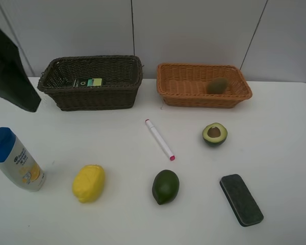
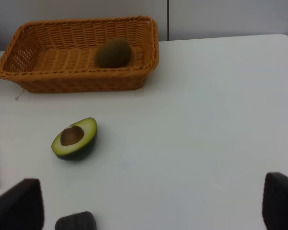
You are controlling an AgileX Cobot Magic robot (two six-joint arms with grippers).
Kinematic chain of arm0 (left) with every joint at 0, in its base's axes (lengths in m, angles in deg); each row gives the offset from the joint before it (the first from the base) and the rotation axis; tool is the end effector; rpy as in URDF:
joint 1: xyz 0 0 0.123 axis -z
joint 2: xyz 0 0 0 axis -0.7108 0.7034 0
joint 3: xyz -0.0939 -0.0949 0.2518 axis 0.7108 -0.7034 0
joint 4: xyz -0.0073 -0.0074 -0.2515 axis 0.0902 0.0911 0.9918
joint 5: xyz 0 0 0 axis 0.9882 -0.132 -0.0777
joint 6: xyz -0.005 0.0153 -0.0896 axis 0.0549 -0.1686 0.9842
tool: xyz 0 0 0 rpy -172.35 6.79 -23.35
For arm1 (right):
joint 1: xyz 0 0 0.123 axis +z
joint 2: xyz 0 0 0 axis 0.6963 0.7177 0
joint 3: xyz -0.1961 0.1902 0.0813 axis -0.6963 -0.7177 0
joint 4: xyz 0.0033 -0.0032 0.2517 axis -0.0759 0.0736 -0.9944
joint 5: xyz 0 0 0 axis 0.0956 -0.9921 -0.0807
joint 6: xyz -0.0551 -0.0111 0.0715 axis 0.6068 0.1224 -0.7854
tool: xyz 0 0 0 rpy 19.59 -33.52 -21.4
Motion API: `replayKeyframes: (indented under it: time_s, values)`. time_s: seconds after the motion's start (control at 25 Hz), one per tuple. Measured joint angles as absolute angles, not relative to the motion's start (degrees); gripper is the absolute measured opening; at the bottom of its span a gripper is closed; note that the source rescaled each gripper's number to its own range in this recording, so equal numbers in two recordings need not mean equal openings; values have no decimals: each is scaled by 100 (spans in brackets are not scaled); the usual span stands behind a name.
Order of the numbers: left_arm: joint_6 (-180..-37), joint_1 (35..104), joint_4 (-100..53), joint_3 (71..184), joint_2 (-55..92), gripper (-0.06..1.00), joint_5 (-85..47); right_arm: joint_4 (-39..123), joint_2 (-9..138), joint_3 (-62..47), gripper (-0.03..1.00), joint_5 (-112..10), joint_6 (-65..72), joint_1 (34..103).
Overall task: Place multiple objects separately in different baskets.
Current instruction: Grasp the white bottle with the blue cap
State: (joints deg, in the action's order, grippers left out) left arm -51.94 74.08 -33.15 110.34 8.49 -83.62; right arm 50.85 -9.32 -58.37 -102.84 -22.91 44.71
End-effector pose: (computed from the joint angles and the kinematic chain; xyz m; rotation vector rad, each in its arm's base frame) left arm 0.1663 -0.0984 0.3516 0.1418 2.7380 -0.3633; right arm -0.0079 -0.0016 0.2805 0.0536 2.0243 0.0237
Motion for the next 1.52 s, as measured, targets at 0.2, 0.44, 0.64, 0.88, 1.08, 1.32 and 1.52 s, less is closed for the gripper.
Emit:
replayKeyframes:
  time_s: [0.2,0.44,0.64,0.88,1.08,1.32,1.52]
  values:
    - [-4846,7408,-3732,10165,16,99,-8362,5085,-932,-5837,100,-10284,-2291,4471]
    - [-4830,7382,-4538,9815,-36,99,-8362,5085,-932,-5837,100,-10284,-2291,4471]
    - [-5080,6913,-4812,9815,166,99,-8356,5085,-932,-5837,100,-10284,-2291,4471]
    - [-5715,6408,-4505,9815,1201,99,-8359,5085,-932,-5837,100,-10284,-2291,4471]
    - [-5785,6227,-4493,9815,1888,99,-8327,5085,-932,-5837,100,-10284,-2291,4471]
    - [-5823,6222,-4403,9815,2415,99,-8069,5085,-932,-5837,100,-10284,-2291,4471]
    - [-5835,6210,-4269,9815,2820,99,-7762,5085,-932,-5837,100,-10284,-2291,4471]
